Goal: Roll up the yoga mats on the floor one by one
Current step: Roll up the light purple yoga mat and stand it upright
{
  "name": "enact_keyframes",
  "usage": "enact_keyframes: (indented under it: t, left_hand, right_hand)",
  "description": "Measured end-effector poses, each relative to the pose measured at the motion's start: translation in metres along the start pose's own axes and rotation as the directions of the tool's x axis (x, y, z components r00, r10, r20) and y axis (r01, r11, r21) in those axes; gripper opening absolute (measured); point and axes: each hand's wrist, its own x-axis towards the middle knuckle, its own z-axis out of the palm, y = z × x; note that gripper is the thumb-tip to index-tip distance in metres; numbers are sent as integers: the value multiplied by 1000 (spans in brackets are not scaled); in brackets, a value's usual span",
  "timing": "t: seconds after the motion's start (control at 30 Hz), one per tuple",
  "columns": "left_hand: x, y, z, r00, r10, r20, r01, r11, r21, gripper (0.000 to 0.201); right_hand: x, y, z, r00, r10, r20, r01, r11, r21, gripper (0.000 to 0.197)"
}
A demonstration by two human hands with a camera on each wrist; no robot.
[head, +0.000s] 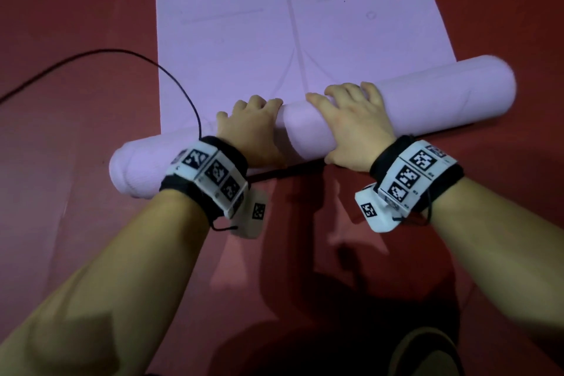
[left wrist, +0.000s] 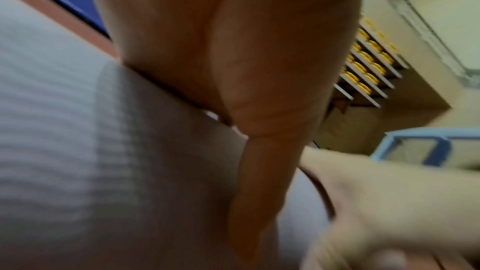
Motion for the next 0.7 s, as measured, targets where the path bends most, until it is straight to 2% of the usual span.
enact_keyframes:
  t: [0.1,0.17,0.33,0.57,0.7]
  left_hand:
    - [-10,9,18,987,-3,-159,18,995,95,116]
    - [-9,11,23,978,-3,-208,29,992,121,116]
    - [0,6,13,987,7,-162,5,997,78,112]
    - [19,-1,-15,1000,-17,10,17,1000,17,100]
    - [10,0,-4,995,2,-101,0,1000,24,108]
  right_hand:
    - [8,1,-8,997,1,72,-2,1000,10,114]
    - [12,2,-11,996,0,94,-2,1000,16,116]
    - [16,6,-15,993,-20,117,17,1000,24,121]
    - [10,0,0,999,-8,-45,6,999,-48,116]
    - [20,4,-5,1000,-1,-7,1,1000,-24,113]
